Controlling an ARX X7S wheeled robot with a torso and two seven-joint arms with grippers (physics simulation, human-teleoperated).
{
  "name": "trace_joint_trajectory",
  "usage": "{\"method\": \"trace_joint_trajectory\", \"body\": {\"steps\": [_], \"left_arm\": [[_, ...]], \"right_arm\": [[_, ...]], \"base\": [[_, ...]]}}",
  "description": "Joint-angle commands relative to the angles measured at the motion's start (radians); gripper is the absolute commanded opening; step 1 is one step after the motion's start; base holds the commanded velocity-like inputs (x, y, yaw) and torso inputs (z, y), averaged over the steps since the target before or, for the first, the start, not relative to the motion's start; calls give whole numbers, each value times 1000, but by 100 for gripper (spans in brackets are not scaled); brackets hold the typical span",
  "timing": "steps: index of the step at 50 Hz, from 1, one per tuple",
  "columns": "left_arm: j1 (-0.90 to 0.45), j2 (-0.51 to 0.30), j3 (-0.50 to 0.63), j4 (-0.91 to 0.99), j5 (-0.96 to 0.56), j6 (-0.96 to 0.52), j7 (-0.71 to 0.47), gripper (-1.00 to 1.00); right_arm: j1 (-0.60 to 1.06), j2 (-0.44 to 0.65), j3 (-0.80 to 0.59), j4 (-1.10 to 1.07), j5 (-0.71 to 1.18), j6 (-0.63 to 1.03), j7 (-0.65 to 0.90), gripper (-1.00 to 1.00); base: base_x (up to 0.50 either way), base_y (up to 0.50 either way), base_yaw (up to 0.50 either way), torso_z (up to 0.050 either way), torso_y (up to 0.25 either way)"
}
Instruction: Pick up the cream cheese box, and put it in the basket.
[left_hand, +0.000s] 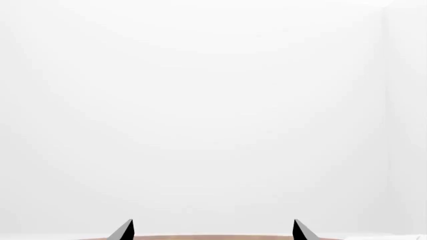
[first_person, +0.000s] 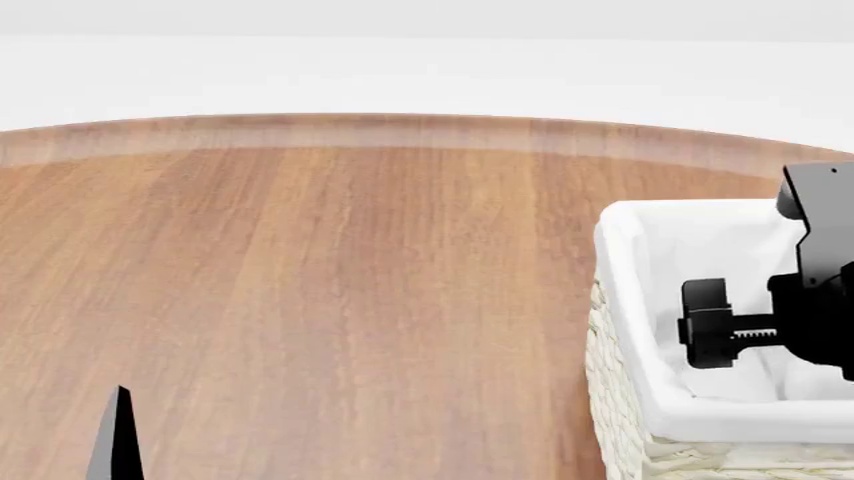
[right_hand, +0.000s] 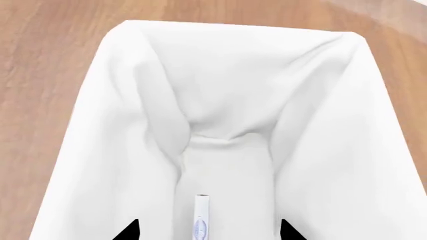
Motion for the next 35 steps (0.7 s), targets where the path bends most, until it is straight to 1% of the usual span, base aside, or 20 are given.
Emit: {"method": "trace_joint_trajectory", "body": {"steps": [1,14,23,31,35], "left_arm": [[-1,-1,4,1,0,-1,-3,100],[1,-5,6,-1,1,6,-5,100],[1,-8,4,3,-3,6,-8,100],[0,-9,7,2,-1,6,-10,100],[0,-11,3,3,-4,6,-13,100]], "right_arm": [[56,42,9,-101,-1,23,41,100],[119,99,21,-240,-1,46,93,100],[120,121,49,-276,-6,-7,140,100],[117,159,92,-382,6,-65,207,100],[94,178,120,-436,11,-121,259,100]], "base": [[0,0,0,0,0],[0,0,0,0,1],[0,0,0,0,0],[0,0,0,0,0],[0,0,0,0,0]]}}
